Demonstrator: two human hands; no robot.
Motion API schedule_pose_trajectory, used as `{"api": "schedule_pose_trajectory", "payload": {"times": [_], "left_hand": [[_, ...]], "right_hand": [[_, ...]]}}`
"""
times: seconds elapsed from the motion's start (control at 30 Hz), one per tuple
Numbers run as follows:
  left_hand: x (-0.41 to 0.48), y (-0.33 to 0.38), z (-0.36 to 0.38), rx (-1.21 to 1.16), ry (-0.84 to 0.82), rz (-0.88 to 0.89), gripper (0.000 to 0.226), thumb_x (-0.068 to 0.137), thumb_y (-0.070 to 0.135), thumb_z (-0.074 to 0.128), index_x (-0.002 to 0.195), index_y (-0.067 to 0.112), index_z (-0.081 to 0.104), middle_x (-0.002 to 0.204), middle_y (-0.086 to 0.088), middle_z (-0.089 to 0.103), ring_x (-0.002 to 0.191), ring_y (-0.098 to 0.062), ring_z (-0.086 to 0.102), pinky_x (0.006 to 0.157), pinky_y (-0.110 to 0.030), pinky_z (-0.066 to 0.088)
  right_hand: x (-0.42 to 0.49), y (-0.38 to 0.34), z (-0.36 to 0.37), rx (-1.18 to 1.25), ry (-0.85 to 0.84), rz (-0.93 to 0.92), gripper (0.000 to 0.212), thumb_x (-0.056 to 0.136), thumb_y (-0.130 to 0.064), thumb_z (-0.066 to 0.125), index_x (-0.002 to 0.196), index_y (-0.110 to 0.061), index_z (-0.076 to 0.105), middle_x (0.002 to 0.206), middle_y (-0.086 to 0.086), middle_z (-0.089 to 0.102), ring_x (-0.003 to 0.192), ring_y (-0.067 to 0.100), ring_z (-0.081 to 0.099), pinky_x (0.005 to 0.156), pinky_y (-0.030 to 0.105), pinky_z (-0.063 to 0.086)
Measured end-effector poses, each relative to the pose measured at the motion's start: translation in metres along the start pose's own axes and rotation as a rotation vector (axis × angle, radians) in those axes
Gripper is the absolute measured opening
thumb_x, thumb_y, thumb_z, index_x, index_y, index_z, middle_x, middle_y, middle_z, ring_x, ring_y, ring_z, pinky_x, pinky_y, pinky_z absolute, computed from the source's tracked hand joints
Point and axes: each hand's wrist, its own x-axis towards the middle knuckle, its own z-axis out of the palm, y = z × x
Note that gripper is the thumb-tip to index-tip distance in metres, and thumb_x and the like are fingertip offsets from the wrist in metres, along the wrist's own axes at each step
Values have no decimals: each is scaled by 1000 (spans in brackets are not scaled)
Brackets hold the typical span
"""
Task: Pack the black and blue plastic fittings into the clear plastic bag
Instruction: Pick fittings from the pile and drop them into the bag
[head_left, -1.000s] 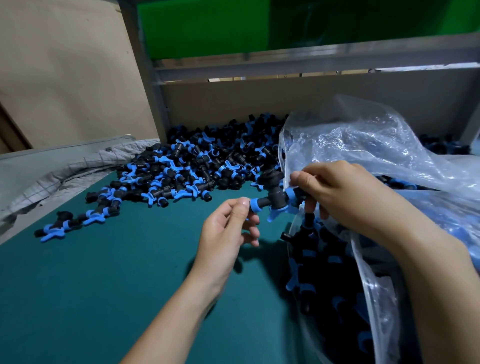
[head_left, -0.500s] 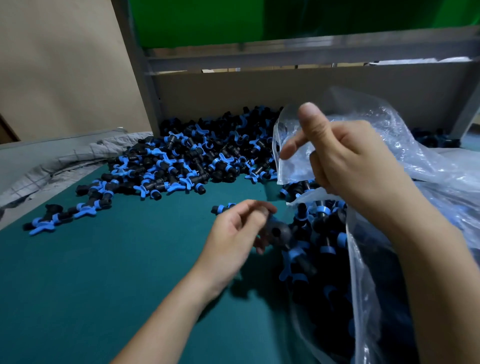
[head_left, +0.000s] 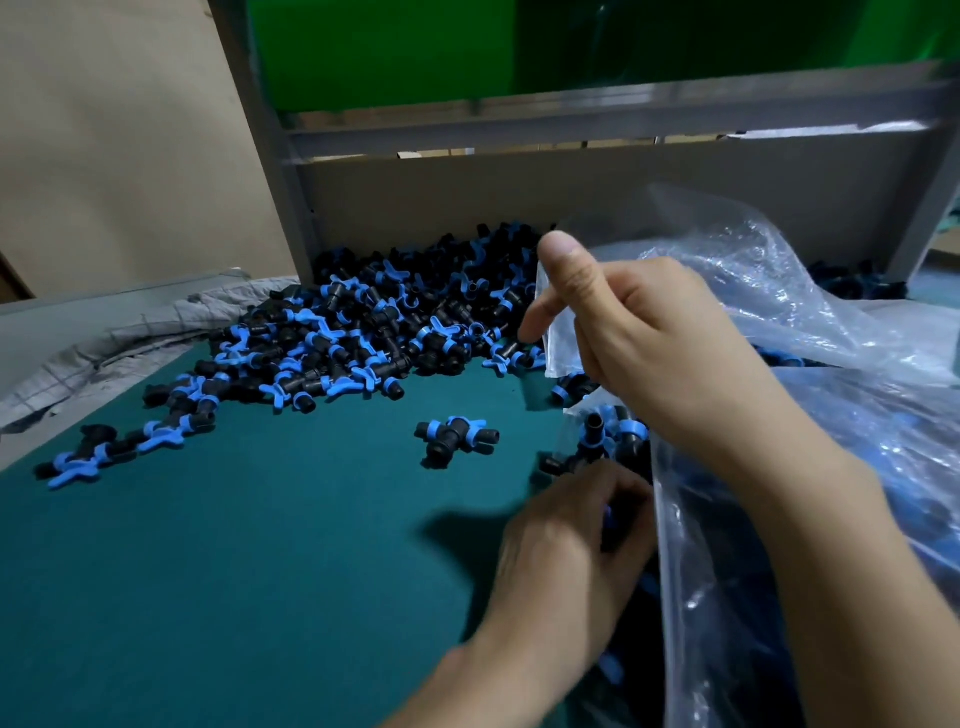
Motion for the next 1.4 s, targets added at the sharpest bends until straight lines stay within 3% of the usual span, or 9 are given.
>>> {"api": "schedule_pose_trajectory", "payload": {"times": [0.1, 0.23, 0.33, 0.43, 0.57, 0.67, 1.03, 1.17, 1.4], "left_hand": [[-1, -6, -1, 125, -45, 122, 20, 93, 37, 50, 94, 23, 64, 92, 5, 62, 86, -19, 59, 76, -34, 47], [7, -18, -20, 179, 117, 96, 19, 98, 38, 47, 89, 26, 58, 87, 8, 58, 85, -19, 56, 78, -35, 45], [17, -44, -43, 370, 274, 15, 21, 99, 34, 45, 95, 23, 62, 91, 7, 62, 87, -20, 56, 81, -39, 45], [22, -78, -65, 536, 316, -139, 25, 92, 13, 46, 112, 20, 60, 105, 3, 62, 94, -23, 54, 85, -37, 41], [25, -118, -85, 684, 192, -274, 55, 89, -3, 44, 138, 20, 49, 132, 3, 55, 117, -21, 45, 98, -34, 35], [30, -136, -91, 606, 57, -382, 52, 99, 6, 38, 146, 26, 39, 147, 11, 45, 133, -13, 34, 109, -32, 28], [32, -143, -89, 584, 36, -381, 20, 101, 33, 49, 118, 36, 57, 114, 19, 55, 112, -11, 44, 96, -29, 28], [31, -139, -88, 488, 129, -335, 15, 102, 30, 47, 111, 33, 58, 105, 19, 53, 108, -11, 47, 93, -29, 30], [27, -119, -87, 352, 249, -204, 18, 102, 24, 44, 111, 28, 59, 105, 13, 57, 104, -15, 50, 93, -42, 43]], "right_hand": [[0, 2, 0, -41, -10, 14, 62, 99, -62, 28, 68, -30, 71, 51, 17, 49, 42, 12, 46, 54, 30, 35], [1, 4, -1, -76, 2, 26, 62, 98, -65, 27, 70, -32, 71, 50, 11, 53, 47, 11, 51, 56, 31, 38], [1, 6, -1, -128, -6, 42, 63, 97, -67, 25, 72, -33, 71, 48, 5, 55, 53, 8, 54, 60, 31, 39], [0, 6, 1, -152, -28, 60, 63, 97, -67, 24, 74, -33, 72, 49, 0, 54, 56, 8, 55, 63, 32, 44], [0, 5, 2, -200, -77, 64, 64, 96, -67, 22, 78, -32, 73, 46, -11, 51, 51, 4, 51, 60, 29, 44], [0, 6, 2, -219, -84, 65, 64, 95, -67, 21, 77, -32, 72, 46, -7, 50, 51, 6, 50, 61, 30, 45], [2, 14, 2, -268, -108, 87, 64, 93, -69, 21, 76, -33, 71, 46, -1, 51, 52, 7, 53, 61, 30, 45], [2, 17, 4, -300, -133, 96, 62, 93, -70, 21, 77, -35, 70, 52, -12, 57, 52, 4, 51, 61, 30, 42], [3, 27, 9, -339, -247, 172, 51, 100, -61, 26, 88, -35, 68, 61, -12, 66, 58, -1, 57, 61, 27, 41]]}}
